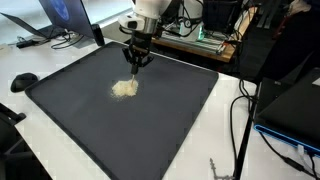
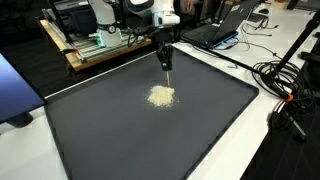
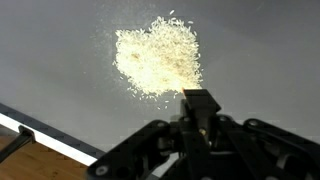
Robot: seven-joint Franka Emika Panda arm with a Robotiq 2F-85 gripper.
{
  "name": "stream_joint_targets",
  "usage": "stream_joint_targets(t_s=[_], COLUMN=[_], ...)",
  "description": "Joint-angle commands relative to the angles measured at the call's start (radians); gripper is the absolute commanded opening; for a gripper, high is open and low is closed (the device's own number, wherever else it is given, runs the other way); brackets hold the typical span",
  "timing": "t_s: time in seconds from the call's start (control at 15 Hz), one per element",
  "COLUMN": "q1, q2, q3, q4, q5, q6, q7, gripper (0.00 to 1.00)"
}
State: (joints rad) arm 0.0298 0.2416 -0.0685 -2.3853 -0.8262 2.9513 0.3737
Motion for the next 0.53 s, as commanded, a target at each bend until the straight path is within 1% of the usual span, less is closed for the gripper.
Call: stream_joint_targets(t_s=[0.0,0.07,0.13,0.2,0.27,0.33,0.47], q1=[-0.1,-0.192,-0.257,-0.352,-0.422,-0.499,-0.652], q2=[-0.068,-0.064,-0.054,-0.033,-0.007,0.02,0.075], q3=[0.045,0.128,0.195,0.291,0.361,0.435,0.559], q4=[-0.145,-0.174,-0.202,-0.223,-0.235,-0.238,-0.237], q5=[0.187,0.227,0.289,0.329,0.335,0.318,0.212], q6=[0.175,0.218,0.263,0.31,0.352,0.384,0.434], q7=[-0.243,-0.299,-0.372,-0.42,-0.435,-0.428,-0.373], gripper=[0.03,0.03,0.03,0.03,0.03,0.03,0.03])
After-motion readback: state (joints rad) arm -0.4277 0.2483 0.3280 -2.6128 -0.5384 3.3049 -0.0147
